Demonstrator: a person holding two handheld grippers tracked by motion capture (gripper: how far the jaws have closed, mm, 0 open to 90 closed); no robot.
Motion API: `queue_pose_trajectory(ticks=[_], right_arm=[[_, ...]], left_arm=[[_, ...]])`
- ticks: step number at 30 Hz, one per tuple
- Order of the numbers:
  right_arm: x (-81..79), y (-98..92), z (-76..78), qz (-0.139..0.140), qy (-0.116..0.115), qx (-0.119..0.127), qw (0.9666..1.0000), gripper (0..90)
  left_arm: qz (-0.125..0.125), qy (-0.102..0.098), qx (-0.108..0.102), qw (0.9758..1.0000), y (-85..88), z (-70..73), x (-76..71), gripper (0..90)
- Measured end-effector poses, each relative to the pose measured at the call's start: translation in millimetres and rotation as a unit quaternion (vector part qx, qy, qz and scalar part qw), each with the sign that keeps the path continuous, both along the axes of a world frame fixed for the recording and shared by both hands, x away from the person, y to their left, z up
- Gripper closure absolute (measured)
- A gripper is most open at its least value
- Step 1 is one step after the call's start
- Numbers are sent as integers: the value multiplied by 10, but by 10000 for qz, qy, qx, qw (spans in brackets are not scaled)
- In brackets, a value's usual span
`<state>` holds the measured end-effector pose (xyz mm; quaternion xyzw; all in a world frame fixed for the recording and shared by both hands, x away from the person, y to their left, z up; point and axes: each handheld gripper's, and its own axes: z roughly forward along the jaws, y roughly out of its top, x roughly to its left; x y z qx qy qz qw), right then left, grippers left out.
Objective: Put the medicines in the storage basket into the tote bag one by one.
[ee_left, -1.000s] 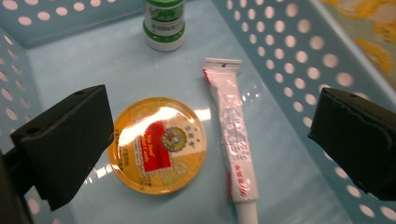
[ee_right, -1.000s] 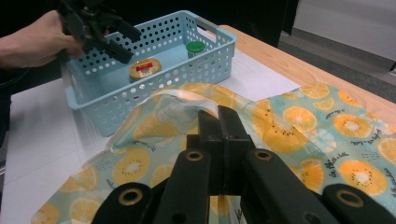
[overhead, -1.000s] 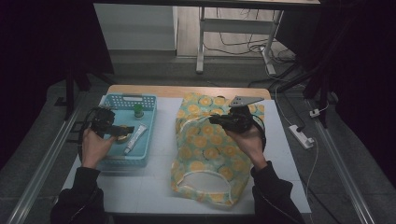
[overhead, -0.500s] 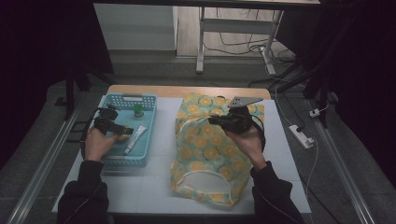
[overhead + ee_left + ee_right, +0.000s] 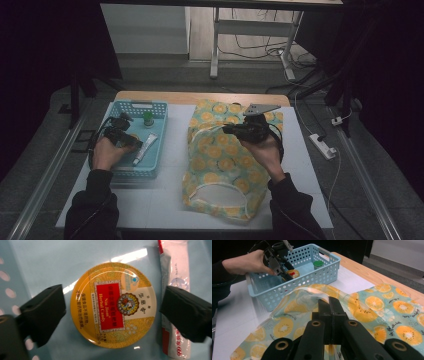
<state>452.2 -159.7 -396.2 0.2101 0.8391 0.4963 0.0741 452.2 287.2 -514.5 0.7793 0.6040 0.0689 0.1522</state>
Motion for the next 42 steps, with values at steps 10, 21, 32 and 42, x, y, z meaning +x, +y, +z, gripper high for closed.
queue_pose_trajectory(ticks=[10,21,32,42], right_arm=[[1,-14,7,-6,14,40,10000,900],[-6,-19,9,-8,-41,54,10000,900],[-21,-6,2,54,-188,-40,9998,900],[-23,-8,-2,29,-176,-3,9998,900]], left_arm=[[155,-53,180,9997,-21,24,-16,199],[220,-641,-115,9976,2,197,-116,200],[71,-1229,-638,9903,27,434,-286,200],[-339,-1484,-838,9848,-104,604,-398,201]])
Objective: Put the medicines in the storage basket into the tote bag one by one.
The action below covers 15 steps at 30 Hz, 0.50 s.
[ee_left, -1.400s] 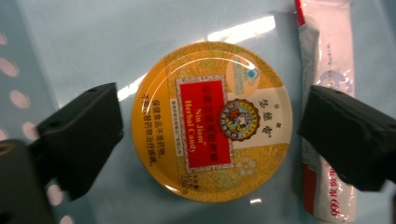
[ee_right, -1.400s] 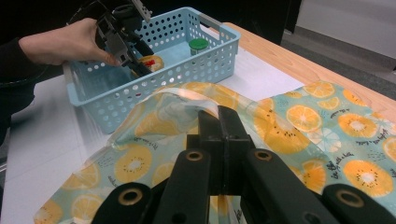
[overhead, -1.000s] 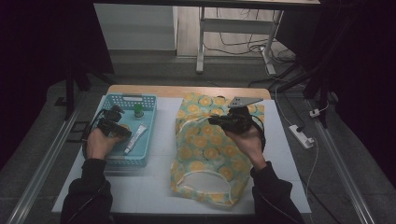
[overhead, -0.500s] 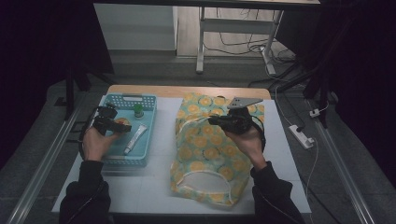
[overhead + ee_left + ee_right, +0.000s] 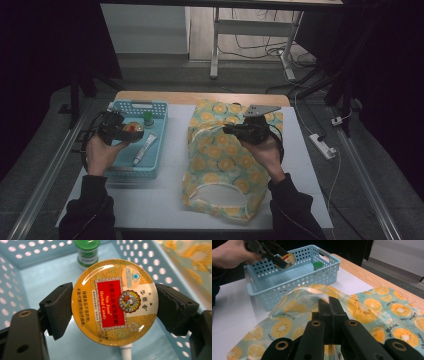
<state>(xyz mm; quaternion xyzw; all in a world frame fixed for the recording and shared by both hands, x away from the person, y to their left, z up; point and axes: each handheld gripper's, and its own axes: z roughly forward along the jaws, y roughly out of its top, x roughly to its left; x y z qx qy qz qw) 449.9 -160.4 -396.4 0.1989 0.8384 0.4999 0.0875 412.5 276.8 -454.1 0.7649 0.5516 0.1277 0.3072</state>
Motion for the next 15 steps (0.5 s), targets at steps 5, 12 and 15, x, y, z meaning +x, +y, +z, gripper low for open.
queue_pose_trajectory(ticks=[5,12,15], right_arm=[[12,-19,-1,-37,19,18,10000,900],[21,-25,-9,-55,36,25,10000,900],[23,-25,-11,-63,31,15,10000,900]], left_arm=[[-257,-79,-239,9994,-58,28,-39,200],[-530,-151,-225,9982,-197,91,-107,201],[-681,-214,-219,9972,-286,137,-146,201]])
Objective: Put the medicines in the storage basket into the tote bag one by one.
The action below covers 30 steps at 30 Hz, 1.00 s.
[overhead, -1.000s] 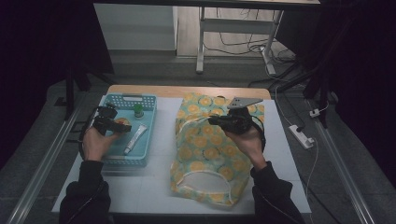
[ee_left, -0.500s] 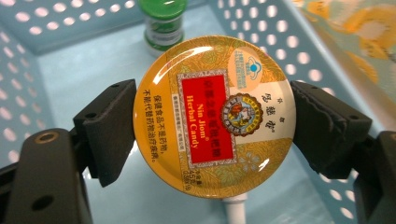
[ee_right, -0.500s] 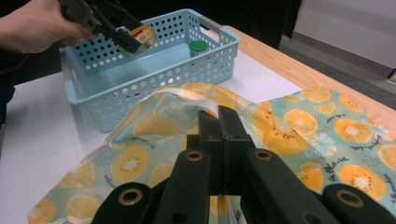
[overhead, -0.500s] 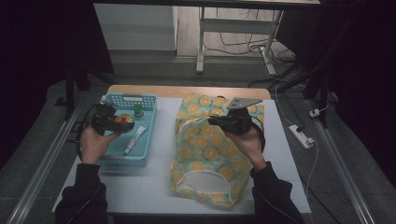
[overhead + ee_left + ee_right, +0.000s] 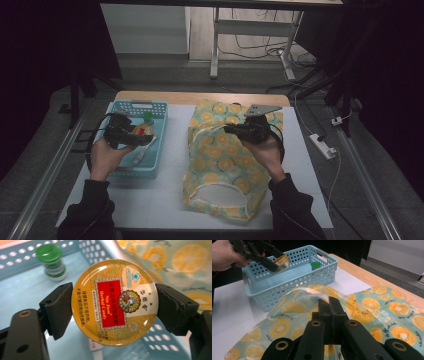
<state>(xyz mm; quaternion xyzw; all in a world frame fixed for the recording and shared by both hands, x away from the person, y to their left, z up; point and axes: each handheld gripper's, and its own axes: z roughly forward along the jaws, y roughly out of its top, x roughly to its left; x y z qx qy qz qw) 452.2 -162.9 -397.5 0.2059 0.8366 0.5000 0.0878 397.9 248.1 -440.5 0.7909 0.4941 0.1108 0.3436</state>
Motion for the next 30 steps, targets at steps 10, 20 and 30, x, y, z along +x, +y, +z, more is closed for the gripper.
queue_pose_trajectory(ticks=[10,20,30], right_arm=[[10,-8,-9,-17,7,-6,10000,900],[19,-11,-19,-42,17,-24,10000,900],[25,-4,-34,-64,29,-25,10000,900]], left_arm=[[-563,-108,-88,9983,-260,82,-113,201],[-1094,-232,-197,9935,-564,208,-215,201],[-1656,-270,-199,9856,-878,260,-276,200]])
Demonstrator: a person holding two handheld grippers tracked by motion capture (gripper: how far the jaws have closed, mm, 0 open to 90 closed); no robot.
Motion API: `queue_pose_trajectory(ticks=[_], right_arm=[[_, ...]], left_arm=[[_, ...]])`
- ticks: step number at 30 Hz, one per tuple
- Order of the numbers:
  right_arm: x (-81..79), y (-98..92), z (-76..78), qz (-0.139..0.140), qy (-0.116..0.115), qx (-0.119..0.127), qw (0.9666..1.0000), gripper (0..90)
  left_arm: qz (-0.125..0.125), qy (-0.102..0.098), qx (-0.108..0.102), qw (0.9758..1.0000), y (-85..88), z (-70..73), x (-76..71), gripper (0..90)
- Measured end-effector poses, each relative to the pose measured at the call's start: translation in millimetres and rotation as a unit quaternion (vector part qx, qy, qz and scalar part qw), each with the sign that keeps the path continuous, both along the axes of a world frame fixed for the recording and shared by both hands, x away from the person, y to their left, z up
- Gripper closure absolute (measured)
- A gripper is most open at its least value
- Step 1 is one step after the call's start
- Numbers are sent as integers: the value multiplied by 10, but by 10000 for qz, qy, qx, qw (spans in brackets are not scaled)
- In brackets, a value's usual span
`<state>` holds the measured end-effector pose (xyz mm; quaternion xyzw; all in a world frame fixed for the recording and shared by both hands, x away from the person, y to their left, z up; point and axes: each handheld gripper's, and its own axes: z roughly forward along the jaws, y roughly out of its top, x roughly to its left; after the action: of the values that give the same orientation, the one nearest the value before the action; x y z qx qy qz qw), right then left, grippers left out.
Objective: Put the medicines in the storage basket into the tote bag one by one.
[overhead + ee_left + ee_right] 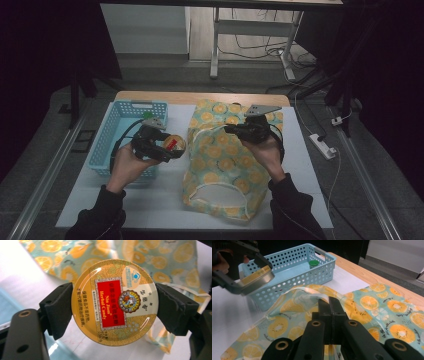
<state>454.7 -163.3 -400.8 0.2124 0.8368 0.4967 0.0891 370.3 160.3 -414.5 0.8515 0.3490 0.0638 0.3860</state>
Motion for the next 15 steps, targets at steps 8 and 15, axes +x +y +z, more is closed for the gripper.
queue_pose_trajectory(ticks=[8,15], right_arm=[[3,25,-17,-10,20,-27,10000,900],[-1,46,-28,22,21,-50,10000,900]], left_arm=[[-331,-13,-59,9994,-219,9,-28,201],[-623,-29,-39,9980,-511,9,-48,200]])
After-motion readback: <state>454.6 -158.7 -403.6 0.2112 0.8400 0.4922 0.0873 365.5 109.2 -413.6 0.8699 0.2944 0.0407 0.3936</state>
